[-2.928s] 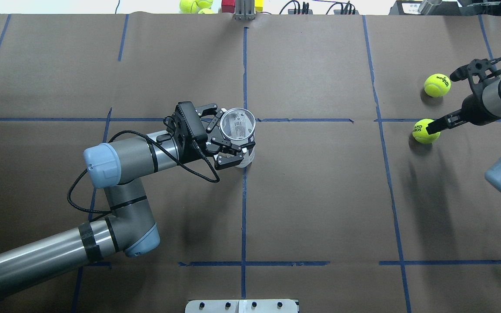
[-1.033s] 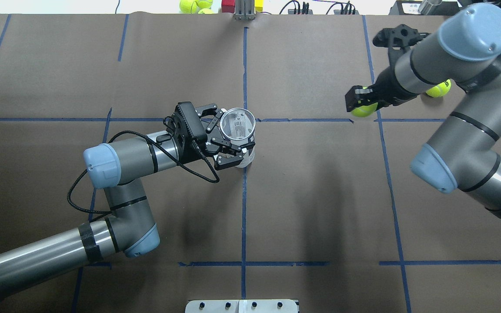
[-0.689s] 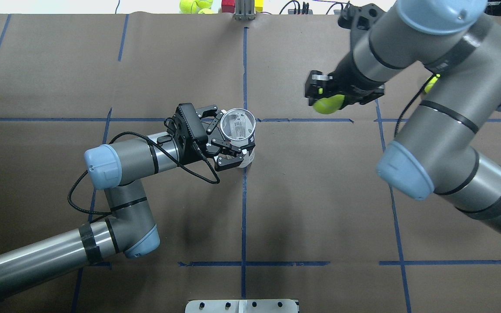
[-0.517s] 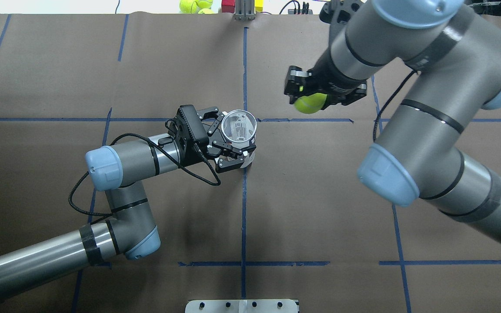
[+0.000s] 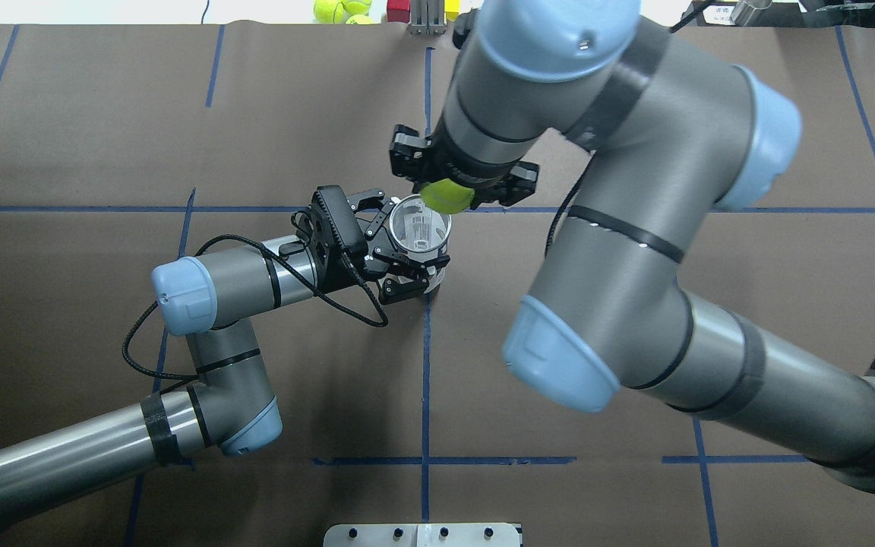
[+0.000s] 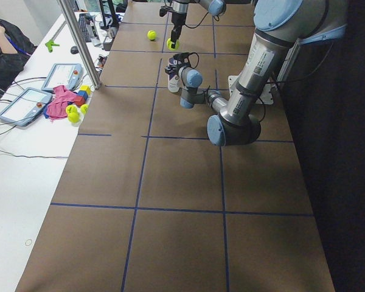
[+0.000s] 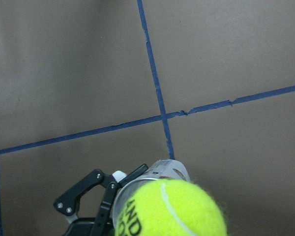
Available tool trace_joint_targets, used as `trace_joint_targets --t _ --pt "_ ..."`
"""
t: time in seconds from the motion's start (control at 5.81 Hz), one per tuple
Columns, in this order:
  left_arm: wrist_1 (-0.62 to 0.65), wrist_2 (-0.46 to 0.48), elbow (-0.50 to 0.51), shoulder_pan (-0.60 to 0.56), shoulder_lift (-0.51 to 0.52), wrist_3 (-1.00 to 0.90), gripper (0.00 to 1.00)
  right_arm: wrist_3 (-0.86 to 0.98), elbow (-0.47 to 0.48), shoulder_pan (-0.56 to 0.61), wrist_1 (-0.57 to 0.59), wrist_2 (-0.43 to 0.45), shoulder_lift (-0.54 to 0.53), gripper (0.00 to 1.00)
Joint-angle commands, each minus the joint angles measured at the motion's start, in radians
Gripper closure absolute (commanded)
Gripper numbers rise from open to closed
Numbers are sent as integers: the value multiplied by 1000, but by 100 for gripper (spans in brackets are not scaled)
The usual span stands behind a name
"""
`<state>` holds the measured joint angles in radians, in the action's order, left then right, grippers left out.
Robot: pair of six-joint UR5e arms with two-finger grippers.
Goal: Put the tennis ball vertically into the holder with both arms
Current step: 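Carry the ball with the right gripper over the can's open top, then lower the ball into the can and open the right gripper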
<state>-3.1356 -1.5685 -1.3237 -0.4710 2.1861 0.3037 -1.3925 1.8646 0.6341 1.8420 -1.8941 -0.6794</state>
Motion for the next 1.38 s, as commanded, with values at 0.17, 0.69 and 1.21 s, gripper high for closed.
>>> trace_joint_targets --t 0.17,0.69,1.21 --pt "0 -1 0 0 1 0 10 -8 -47 -62 2 52 27 70" --pt "-1 2 0 0 1 2 11 3 -47 -66 3 53 15 13" --pt "-3 7 -2 0 1 2 11 4 -47 -68 2 52 14 1"
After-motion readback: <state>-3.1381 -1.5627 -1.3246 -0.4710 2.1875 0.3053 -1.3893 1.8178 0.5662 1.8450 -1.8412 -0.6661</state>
